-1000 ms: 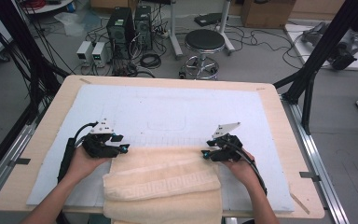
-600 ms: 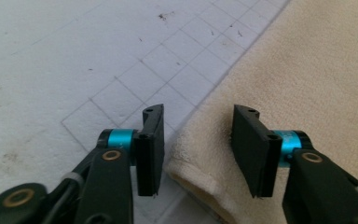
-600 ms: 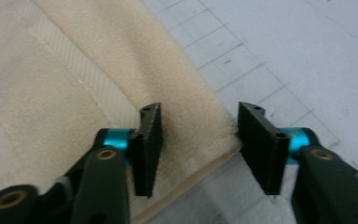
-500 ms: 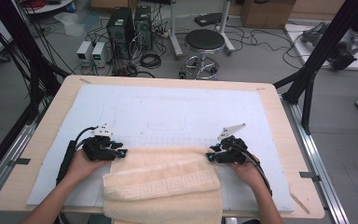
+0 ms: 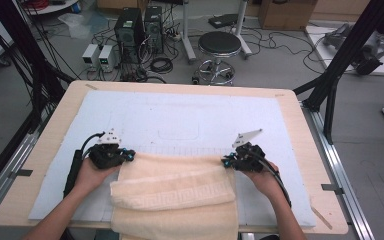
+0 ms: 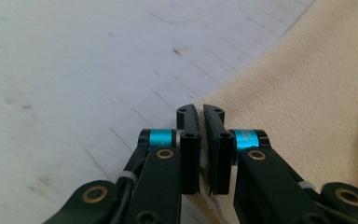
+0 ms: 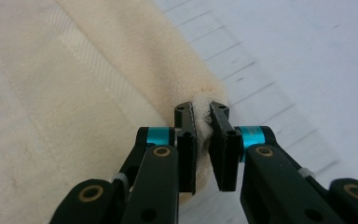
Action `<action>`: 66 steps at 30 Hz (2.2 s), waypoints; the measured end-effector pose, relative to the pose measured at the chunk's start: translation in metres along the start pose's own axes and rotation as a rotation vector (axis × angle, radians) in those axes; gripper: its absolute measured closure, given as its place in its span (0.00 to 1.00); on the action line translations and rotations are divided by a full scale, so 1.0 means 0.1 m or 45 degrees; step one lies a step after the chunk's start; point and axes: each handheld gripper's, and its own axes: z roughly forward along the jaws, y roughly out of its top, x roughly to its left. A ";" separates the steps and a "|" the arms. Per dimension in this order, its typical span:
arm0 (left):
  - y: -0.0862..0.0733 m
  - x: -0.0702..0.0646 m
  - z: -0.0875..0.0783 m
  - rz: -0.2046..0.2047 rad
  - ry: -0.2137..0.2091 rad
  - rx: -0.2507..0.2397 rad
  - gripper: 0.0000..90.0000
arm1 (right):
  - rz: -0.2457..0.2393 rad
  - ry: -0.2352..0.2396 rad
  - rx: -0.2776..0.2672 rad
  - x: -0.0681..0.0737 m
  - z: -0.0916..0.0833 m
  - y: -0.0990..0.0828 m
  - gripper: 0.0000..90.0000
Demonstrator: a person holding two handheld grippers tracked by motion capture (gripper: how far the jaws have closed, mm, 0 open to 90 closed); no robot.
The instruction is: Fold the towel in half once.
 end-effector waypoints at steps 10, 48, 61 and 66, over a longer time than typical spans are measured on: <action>1.13 0.60 0.17 -0.032 0.279 -0.111 0.95 | 0.075 -0.200 -0.092 -0.80 -0.16 0.87 0.92; 0.46 0.46 0.23 -0.037 -0.052 0.049 0.90 | 0.061 -0.129 -0.018 -0.65 0.38 0.55 0.93; 0.32 -0.05 -0.50 0.142 -0.095 -0.203 0.91 | -0.108 -0.096 -0.250 -0.05 -0.49 0.37 0.94; 0.13 -0.36 -0.71 0.251 -0.094 -0.216 0.91 | -0.180 -0.063 -0.259 0.34 -0.68 0.17 0.94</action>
